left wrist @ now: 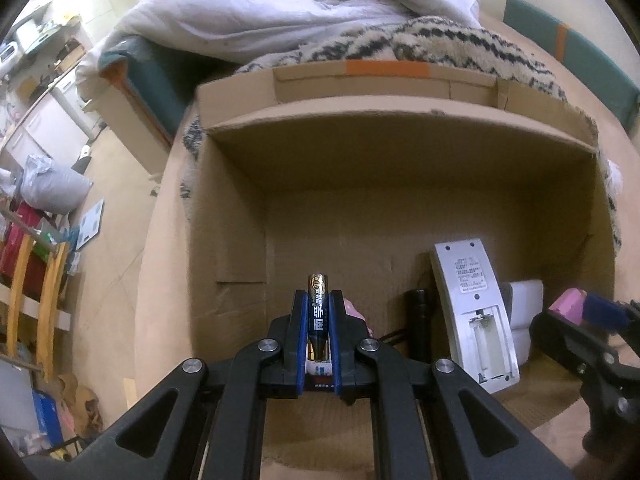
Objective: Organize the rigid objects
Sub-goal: 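Lower the battery and pink cylinder into the box and open both grippers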
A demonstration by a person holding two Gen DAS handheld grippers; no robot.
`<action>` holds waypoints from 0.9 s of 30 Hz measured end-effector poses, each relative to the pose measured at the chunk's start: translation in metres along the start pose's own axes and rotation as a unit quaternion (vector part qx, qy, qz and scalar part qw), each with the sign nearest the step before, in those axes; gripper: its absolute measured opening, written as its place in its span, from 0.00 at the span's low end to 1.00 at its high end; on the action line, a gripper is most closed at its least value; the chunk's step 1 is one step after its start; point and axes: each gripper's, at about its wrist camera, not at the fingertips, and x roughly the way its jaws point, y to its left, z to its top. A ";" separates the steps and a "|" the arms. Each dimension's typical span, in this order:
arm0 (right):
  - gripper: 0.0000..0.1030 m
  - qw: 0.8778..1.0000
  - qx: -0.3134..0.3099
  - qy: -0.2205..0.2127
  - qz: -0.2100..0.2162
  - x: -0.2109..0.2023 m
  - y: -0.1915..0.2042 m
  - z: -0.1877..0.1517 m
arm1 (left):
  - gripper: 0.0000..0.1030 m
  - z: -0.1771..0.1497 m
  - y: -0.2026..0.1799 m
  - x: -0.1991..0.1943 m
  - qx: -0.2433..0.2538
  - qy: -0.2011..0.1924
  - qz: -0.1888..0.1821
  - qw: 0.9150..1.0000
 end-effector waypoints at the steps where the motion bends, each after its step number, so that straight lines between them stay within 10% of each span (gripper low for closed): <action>1: 0.63 1.000 0.002 0.003 -0.001 0.001 -0.001 0.000 | 0.09 0.000 -0.002 0.002 0.002 0.002 0.000 1.000; 11: 0.63 1.000 0.016 0.015 0.000 0.010 -0.005 0.003 | 0.10 -0.005 -0.004 0.011 0.010 0.020 0.006 1.000; 18: 0.65 0.999 0.033 0.009 0.027 0.007 -0.008 0.005 | 0.60 -0.011 0.006 0.005 -0.001 0.016 0.024 1.000; 27: 0.87 0.998 0.048 -0.019 0.045 -0.009 -0.010 0.006 | 0.60 -0.015 0.016 -0.010 -0.008 0.008 0.023 1.000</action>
